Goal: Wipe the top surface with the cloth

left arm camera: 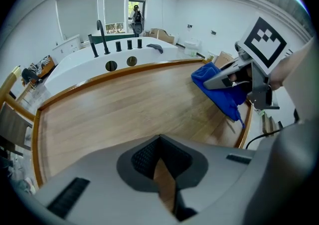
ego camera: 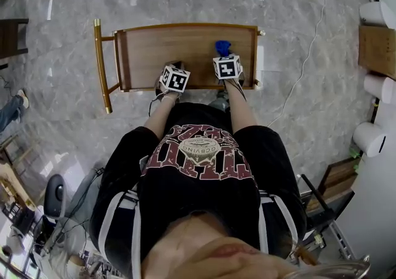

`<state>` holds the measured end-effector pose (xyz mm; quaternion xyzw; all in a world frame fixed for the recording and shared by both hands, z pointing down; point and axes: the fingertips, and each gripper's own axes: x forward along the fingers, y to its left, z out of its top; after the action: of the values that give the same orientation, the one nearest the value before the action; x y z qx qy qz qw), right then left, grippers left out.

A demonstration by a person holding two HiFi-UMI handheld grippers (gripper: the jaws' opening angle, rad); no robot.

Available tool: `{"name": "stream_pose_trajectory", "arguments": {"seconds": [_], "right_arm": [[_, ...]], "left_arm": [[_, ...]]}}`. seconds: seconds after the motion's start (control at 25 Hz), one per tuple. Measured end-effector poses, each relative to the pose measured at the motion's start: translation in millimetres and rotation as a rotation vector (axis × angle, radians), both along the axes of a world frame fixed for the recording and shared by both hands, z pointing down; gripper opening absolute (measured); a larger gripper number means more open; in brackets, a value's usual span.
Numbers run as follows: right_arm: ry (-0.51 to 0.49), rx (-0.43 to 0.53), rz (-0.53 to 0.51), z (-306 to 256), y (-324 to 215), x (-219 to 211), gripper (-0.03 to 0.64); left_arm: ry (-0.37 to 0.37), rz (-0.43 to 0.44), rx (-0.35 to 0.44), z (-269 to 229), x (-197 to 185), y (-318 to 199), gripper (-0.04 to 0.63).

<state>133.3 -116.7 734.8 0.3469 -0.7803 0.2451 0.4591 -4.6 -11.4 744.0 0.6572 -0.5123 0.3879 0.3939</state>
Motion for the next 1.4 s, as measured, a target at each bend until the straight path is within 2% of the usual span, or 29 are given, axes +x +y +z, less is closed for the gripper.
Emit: {"name": "stream_pose_trajectory", "arguments": {"seconds": [0.44, 1.0, 1.4], "right_arm": [[0.000, -0.019, -0.051, 2.0, 8.3, -33.7, 0.066], [-0.021, -0.036, -0.127, 0.8, 24.4, -94.1, 0.066], [-0.036, -0.043, -0.177, -0.2, 31.9, -122.0, 0.066]], "left_arm": [[0.008, -0.046, -0.004, 2.1, -27.0, 8.0, 0.048], [-0.003, -0.130, -0.009, 0.0, -80.6, 30.9, 0.048], [0.009, -0.149, -0.014, 1.2, -95.6, 36.7, 0.048]]}}
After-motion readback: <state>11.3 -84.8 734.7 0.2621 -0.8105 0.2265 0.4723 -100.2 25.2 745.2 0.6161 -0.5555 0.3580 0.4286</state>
